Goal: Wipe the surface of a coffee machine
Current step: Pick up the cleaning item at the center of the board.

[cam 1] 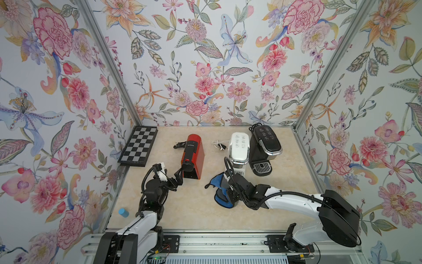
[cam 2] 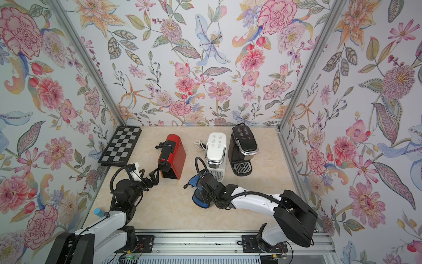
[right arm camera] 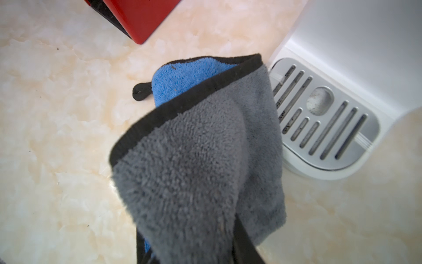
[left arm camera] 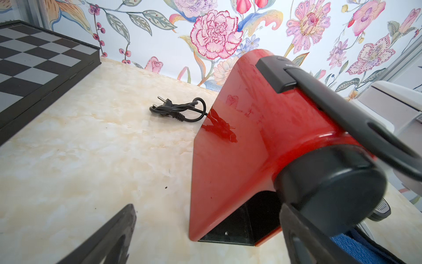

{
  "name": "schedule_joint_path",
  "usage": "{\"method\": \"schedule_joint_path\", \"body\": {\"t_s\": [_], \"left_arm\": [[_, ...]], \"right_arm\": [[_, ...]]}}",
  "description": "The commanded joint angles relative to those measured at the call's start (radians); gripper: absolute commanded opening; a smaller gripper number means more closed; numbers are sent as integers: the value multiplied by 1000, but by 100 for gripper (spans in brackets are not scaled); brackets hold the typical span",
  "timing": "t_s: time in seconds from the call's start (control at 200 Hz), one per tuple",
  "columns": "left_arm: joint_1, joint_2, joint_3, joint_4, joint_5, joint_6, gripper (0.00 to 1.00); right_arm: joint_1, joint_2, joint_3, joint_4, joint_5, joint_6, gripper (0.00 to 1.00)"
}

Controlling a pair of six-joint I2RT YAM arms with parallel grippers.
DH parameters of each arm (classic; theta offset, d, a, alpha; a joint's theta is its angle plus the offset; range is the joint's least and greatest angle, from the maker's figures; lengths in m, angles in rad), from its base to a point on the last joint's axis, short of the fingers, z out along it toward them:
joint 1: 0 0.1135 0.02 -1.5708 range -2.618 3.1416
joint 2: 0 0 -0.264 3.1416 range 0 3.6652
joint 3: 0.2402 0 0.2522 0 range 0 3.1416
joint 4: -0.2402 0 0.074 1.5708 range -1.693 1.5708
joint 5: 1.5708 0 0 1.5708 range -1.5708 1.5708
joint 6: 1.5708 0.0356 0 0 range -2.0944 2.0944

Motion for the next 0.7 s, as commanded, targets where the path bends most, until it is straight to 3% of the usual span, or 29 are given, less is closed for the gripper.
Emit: {"method": "schedule_joint_path", "body": {"t_s": [0.0, 0.365, 0.695], "left_arm": [[2, -24, -10, 6, 25, -9, 99], [-3, -29, 4, -12, 33, 7, 99], [-21, -121, 74, -79, 38, -6, 99]], "right_arm": [[8, -43, -8, 10, -12, 25, 27], [16, -134, 62, 31, -65, 18, 27], [-6, -125, 286, 33, -97, -95, 27]]}}
